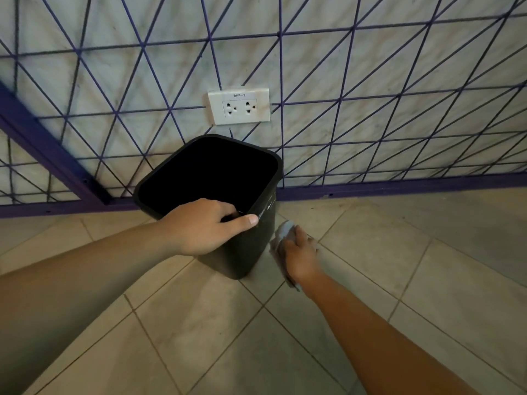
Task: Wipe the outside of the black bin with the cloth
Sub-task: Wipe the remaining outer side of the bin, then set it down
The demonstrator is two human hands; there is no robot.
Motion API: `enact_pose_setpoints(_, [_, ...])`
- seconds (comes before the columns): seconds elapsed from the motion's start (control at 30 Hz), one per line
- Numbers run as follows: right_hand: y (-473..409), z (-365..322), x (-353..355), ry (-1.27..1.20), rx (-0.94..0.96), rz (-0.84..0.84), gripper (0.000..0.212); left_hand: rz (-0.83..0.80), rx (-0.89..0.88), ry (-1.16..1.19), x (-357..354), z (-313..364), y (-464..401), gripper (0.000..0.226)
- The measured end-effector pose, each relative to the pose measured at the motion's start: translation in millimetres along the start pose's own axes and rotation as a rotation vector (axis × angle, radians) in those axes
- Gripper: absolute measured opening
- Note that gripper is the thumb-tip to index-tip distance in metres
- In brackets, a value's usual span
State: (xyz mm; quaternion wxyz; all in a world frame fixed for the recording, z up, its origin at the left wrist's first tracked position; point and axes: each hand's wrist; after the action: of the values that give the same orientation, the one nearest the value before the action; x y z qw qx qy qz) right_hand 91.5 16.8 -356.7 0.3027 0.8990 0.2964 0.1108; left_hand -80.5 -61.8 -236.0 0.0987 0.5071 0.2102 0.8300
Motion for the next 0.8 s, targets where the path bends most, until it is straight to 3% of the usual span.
enact_pose_setpoints(0.13, [7.1, -6.1, 20.9, 0.093, -0.008, 0.000, 0.072, -0.035, 0.003, -0.001, -0.9, -4.9, 7.7, 0.078])
enact_pose_setpoints(0.23, [12.6, -12.1, 37.5, 0.156, -0.061, 0.066, 0.039, -0.036, -0.013, -0.015, -3.4, -3.1, 5.9, 0.081])
enact_pose_setpoints(0.3, [13.7, -12.2, 45.1, 0.144, -0.050, 0.111, 0.046, -0.046, -0.019, -0.015, -3.6, -1.6, 4.8, 0.086])
enact_pose_setpoints(0.37, [15.1, -12.5, 46.4, 0.184, -0.015, 0.146, 0.037, -0.057, -0.015, -0.018, -3.2, 0.7, 5.2, 0.090])
enact_pose_setpoints(0.43, [13.6, -8.4, 46.2, 0.327, 0.004, 0.169, 0.025, -0.052, -0.010, -0.041, -3.5, 0.5, 4.8, 0.087])
enact_pose_setpoints(0.53, [12.8, -10.0, 47.1, 0.514, 0.052, 0.152, 0.024, -0.036, 0.001, -0.074, -4.2, 0.1, 3.3, 0.095])
enact_pose_setpoints(0.67, [16.9, -17.8, 50.5, 0.314, 0.092, 0.052, 0.049, -0.032, 0.016, -0.090, -6.3, -1.6, 3.0, 0.100])
enact_pose_setpoints(0.8, [19.1, -13.3, 46.6, -0.067, 0.088, 0.006, 0.049, -0.031, 0.025, -0.103, -7.5, 0.4, 3.5, 0.098])
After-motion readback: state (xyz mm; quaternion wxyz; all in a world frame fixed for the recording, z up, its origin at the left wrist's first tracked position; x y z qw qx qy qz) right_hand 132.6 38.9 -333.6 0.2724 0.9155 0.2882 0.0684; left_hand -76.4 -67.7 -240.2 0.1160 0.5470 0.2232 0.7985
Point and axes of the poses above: each hand's wrist, its own y-axis away from the middle knuckle, its own x-axis out of the back of the hand, z = x × y, and after that the axes turned 13 degrees about -z, right-handed
